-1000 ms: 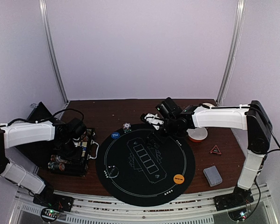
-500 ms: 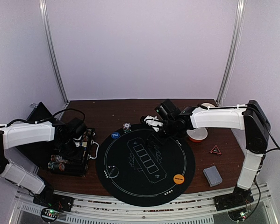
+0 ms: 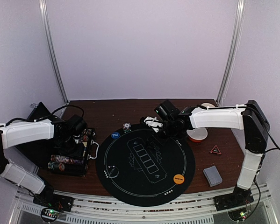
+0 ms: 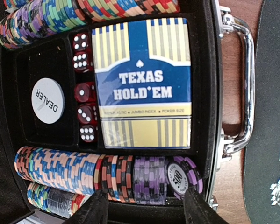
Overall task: Distribute texas hold em gaming equipment
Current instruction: Pick up the pile of poker chips from the chip case.
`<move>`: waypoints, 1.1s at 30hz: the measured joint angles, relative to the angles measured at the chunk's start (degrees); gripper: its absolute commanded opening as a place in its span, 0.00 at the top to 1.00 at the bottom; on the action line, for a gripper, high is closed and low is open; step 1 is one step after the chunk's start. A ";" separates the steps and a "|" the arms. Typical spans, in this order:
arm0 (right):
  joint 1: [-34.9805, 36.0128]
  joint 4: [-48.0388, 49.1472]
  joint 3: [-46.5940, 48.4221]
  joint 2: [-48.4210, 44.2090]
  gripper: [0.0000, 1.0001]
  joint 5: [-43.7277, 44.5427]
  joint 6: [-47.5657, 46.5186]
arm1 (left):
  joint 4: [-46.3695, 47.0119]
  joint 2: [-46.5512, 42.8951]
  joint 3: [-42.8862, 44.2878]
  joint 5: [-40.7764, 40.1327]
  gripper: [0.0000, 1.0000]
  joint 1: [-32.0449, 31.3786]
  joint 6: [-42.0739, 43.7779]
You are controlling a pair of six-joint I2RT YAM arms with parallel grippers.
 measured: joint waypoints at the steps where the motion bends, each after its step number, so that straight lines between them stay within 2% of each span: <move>1: 0.00 -0.09 0.04 0.00 0.00 0.00 0.00 | 0.07 0.02 -0.09 0.04 0.46 0.00 -0.09; 17: 0.00 -1.07 0.39 0.02 0.00 -0.22 -0.48 | 1.25 2.16 -1.36 -0.90 0.50 0.11 -0.52; 24: 0.00 -1.07 0.39 0.02 0.00 -0.46 -0.50 | 4.17 0.63 -2.34 2.51 0.50 -0.17 1.11; 33: 0.00 -1.14 0.39 0.07 0.00 -0.74 -0.68 | 4.61 0.81 -2.45 1.25 0.49 -0.17 1.53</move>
